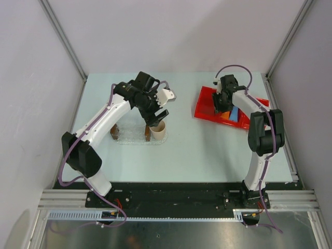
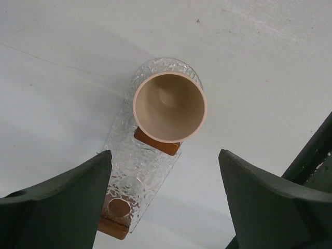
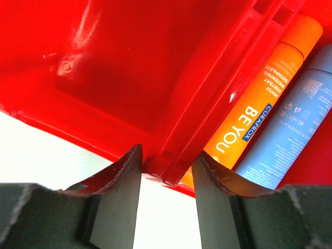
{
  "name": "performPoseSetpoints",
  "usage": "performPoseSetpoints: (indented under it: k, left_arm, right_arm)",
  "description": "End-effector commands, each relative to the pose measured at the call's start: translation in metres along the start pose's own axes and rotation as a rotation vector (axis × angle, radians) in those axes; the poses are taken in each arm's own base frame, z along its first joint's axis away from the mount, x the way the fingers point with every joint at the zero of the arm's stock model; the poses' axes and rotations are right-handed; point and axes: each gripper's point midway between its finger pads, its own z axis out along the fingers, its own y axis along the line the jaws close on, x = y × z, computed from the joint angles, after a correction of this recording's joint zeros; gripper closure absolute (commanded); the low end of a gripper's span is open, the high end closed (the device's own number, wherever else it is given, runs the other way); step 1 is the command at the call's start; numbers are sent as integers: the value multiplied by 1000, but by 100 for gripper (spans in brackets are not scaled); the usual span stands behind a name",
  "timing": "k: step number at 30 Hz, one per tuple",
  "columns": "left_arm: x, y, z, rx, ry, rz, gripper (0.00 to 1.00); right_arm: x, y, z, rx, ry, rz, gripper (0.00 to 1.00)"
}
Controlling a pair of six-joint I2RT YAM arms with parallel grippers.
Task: Prepare toiletry sets of a toothbrush and toothpaste on the tray
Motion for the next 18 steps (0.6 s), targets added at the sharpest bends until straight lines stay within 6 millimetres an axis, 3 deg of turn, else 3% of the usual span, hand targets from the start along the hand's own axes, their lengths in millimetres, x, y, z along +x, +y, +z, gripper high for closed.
performPoseSetpoints:
  k: [1, 10, 14, 18]
  left_arm:
    - [-9, -5, -9, 8, -48, 9, 12]
    - [-8, -5, -7, 13, -46, 7, 11]
    - [-8, -5, -7, 12, -45, 7, 11]
    - [-8, -4, -5, 12, -43, 7, 11]
  right_arm:
    - [1, 3, 0, 20, 12, -107, 56]
    - [10, -4, 4, 54, 39, -159, 55]
    - [10, -4, 0, 62, 34, -154, 39]
    - [6, -4, -9, 65, 17, -133, 32]
